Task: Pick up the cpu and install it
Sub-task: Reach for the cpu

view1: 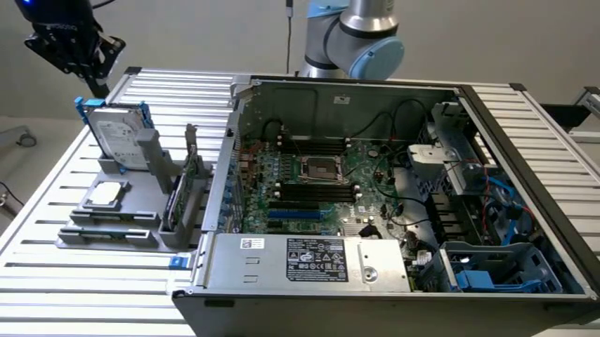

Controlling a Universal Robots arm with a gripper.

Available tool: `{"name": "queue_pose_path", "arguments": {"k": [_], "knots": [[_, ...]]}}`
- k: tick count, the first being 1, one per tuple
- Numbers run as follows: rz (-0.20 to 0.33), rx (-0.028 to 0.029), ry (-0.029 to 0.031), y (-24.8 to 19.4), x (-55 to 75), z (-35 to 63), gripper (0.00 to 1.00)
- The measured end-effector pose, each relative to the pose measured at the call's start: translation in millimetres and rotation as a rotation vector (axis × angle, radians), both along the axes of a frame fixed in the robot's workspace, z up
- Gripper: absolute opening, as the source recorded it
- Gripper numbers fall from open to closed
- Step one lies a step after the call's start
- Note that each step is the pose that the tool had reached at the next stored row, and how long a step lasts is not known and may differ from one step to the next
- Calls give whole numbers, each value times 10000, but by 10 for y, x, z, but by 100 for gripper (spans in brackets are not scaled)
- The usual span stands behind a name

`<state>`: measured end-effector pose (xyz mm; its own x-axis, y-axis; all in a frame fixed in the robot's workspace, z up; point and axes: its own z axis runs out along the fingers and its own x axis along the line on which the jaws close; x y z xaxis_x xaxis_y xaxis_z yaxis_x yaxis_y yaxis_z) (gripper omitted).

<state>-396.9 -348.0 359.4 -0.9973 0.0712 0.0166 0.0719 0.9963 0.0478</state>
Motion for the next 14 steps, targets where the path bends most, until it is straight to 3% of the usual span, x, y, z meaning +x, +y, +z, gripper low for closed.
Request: {"name": "queue_pose_path", "arguments": {"k": [2,9,14], "knots": [[1,-13,34,0,-79,-9,11],[224,-27,26,-3,-135,-29,11],[557,-27,98,-16,-136,-61,11]]}}
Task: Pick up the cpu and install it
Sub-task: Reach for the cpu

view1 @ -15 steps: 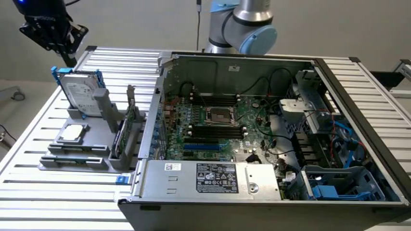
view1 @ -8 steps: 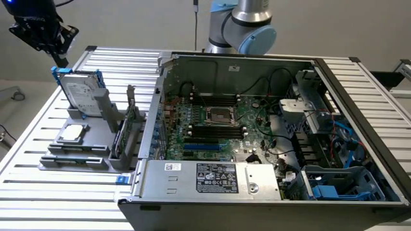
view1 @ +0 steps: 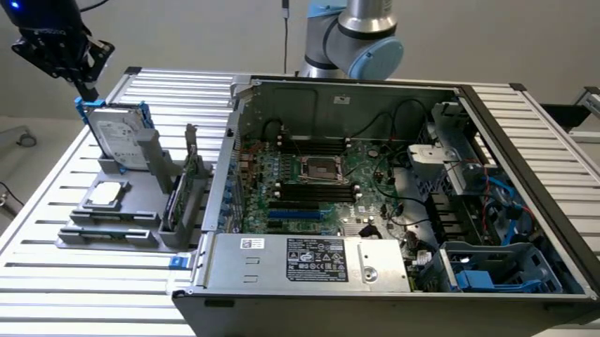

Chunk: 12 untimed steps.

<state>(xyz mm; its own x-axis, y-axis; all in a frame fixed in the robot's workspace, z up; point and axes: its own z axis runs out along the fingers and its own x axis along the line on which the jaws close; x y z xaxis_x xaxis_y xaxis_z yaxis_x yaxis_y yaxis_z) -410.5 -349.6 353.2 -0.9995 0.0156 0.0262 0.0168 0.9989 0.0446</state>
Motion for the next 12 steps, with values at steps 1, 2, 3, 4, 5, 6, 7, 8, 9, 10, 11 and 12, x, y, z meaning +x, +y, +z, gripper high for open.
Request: {"name": "queue_pose_path", "arguments": {"k": [1,2,3,4,5,6,7,8,9,10,11,12], "knots": [[64,0,18,-2,0,-6,11],[127,1,36,-5,0,-13,11],[187,0,55,-8,0,-19,11],[236,0,72,-11,0,-25,11],[278,1,90,-15,-1,-31,11],[305,0,109,-22,-2,-34,11],[321,-1,120,-35,-3,-38,11],[333,1,122,-52,-4,-42,11],[343,1,125,-70,-6,-46,11],[355,1,129,-89,-8,-49,11],[370,1,130,-105,-10,-52,11],[387,1,133,-121,-11,-56,11]]}}
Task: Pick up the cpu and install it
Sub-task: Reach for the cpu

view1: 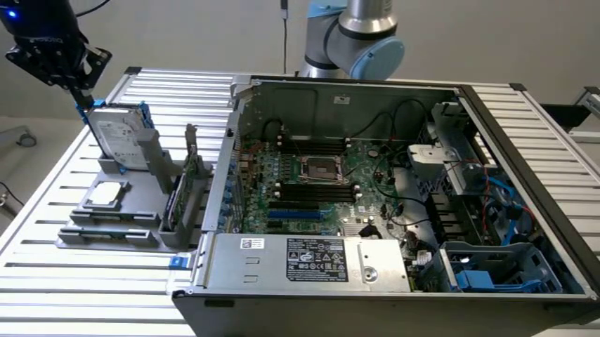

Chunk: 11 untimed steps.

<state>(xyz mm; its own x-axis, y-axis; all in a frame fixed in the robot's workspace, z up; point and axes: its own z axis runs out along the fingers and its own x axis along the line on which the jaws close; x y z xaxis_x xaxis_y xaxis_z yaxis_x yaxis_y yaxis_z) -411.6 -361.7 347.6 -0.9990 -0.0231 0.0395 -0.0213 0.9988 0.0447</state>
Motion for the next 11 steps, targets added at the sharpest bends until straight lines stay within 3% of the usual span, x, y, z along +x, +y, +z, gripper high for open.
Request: {"name": "queue_pose_path", "arguments": {"k": [6,11], "knots": [[119,0,41,-87,-5,-41,11],[268,0,85,-114,-23,-108,11]]}}
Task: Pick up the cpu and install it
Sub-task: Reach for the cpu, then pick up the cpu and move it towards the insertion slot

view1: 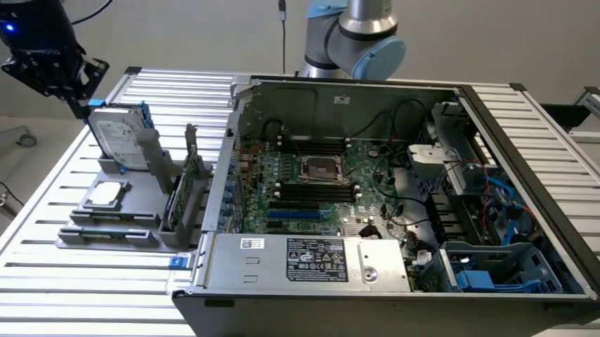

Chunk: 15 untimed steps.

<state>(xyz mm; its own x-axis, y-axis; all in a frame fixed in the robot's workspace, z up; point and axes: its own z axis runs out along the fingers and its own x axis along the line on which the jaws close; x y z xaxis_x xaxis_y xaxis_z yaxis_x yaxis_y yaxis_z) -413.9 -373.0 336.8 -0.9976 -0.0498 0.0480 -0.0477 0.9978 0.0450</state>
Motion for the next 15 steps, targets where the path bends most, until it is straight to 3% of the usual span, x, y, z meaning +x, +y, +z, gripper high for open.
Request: {"name": "queue_pose_path", "arguments": {"k": [3,15], "knots": [[50,0,-5,-1,-23,-48,11],[49,-1,-5,-1,-24,-48,11]]}}
